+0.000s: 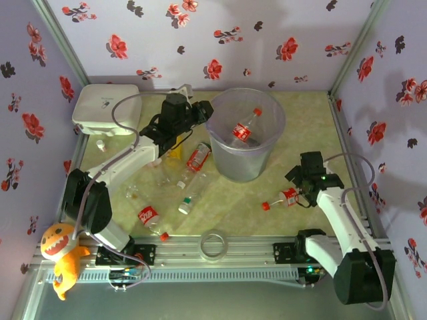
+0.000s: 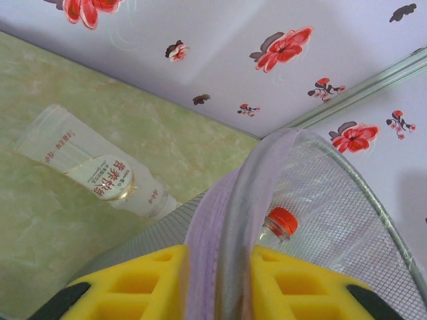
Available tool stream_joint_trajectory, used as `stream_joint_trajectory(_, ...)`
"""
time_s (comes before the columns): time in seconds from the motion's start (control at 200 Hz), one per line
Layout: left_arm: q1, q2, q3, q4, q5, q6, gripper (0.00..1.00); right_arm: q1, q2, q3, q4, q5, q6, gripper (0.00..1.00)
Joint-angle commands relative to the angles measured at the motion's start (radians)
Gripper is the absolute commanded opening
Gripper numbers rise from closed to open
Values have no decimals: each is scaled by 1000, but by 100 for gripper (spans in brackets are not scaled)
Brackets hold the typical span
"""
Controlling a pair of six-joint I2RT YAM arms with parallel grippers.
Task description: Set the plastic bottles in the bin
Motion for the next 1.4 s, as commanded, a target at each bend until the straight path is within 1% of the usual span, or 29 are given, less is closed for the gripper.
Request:
stream_joint_trajectory(0.0, 0, -24, -27, -12, -32, -6, 27, -42, 30, -13, 81, 37, 28, 94)
stream_joint_trajectory(0.195, 0, -30, -38, 2, -31, -13, 27, -114, 118, -47, 191, -26, 10, 92)
stream_joint_trajectory(0.42, -1, -24, -42, 4, -29, -15, 27, -134, 199, -80, 294, -44, 1, 90)
stream_joint_trajectory(0.755, 0, -13, -31, -15, -29, -11, 27, -152, 314, -97, 403, -98, -7, 84)
stream_joint_trajectory(0.915, -2, -20, -34, -23, -33, -11, 27, -152, 316, -97, 416, -103, -10, 80)
stream_joint_trajectory(1.075, -1, -20, -36, -22, -33, -12, 27, -152, 314, -95, 407, -106, -25, 72)
stream_joint_trajectory(1.155, -1, -19, -36, -21, -33, -13, 27, -152, 300, -95, 397, -99, -32, 69)
stream_joint_trajectory(1.305, -1, -22, -37, -23, -33, -12, 27, -152, 260, -80, 359, -88, -47, 59)
stream_joint_trajectory(1.395, -2, -27, -40, -20, -34, -15, 27, -152, 233, -74, 344, -86, -53, 56)
